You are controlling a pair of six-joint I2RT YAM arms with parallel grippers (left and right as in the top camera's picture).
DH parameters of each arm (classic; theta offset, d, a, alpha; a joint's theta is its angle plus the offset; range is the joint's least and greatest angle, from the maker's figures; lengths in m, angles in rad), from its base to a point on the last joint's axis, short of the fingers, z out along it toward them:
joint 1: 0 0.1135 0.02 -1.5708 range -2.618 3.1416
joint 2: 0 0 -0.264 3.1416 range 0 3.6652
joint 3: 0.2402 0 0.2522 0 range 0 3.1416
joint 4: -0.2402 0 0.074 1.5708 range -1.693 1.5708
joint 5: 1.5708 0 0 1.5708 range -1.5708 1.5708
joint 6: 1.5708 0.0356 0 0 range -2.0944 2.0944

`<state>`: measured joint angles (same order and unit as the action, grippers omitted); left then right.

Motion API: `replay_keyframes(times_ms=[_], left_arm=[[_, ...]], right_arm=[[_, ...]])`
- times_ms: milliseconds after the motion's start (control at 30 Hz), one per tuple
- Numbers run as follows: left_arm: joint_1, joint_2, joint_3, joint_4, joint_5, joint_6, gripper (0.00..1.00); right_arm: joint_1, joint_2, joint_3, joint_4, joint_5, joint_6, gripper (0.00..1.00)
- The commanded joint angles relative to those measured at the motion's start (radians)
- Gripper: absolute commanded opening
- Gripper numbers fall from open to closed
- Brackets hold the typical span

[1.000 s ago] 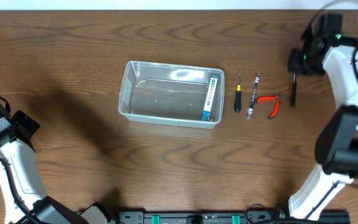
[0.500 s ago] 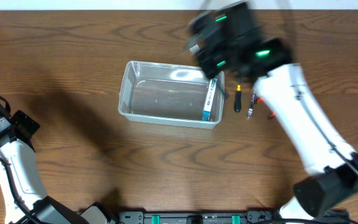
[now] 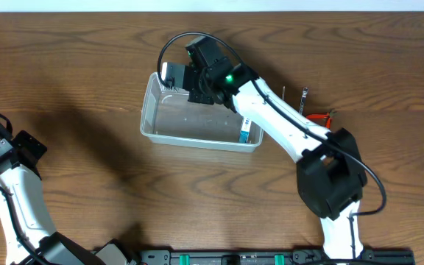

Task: Pack container
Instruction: 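Carry the hammer over the container and drop it inside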

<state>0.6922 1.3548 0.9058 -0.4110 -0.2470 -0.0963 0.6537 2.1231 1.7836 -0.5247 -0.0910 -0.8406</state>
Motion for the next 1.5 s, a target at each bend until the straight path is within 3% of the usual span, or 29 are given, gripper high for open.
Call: replay_keyframes(times_ms=[0,200,433,733,1033,1100,1233,1367,1467], left_arm=[[0.004,0.005,0.031,0.0,-0.016,0.013,0.98],[0.004,0.005,0.031,0.0,-0.016,0.013,0.98],[0.004,0.005,0.031,0.0,-0.016,0.013,0.98],[0.004,0.005,0.031,0.0,-0.016,0.013,0.98],[0.004,0.005,0.031,0.0,-0.016,0.013,0.98],[0.004,0.005,0.031,0.0,-0.016,0.013,0.98],[0.004,0.005,0.031,0.0,-0.016,0.013,0.98],[0.004,0.005,0.031,0.0,-0.016,0.013,0.98],[0.004,0.005,0.031,0.0,-0.016,0.013,0.98]], right_arm=[[-0.018,0.026,0.0,0.016,-0.089,-0.108,0.08],[-0.018,0.058,0.0,0.02,-0.148,-0.148,0.17],[-0.018,0.1,0.0,0.013,-0.153,-0.145,0.16],[-0.019,0.102,0.0,0.057,-0.061,-0.026,0.09],[-0.002,0.102,0.0,0.054,-0.063,0.056,0.15],[0.005,0.098,0.0,0.045,-0.063,0.115,0.22],[0.015,0.087,0.002,0.043,-0.063,0.224,0.5],[0.018,0.069,0.002,0.034,-0.063,0.326,0.58],[0.017,0.064,0.002,0.017,-0.063,0.339,0.59]])
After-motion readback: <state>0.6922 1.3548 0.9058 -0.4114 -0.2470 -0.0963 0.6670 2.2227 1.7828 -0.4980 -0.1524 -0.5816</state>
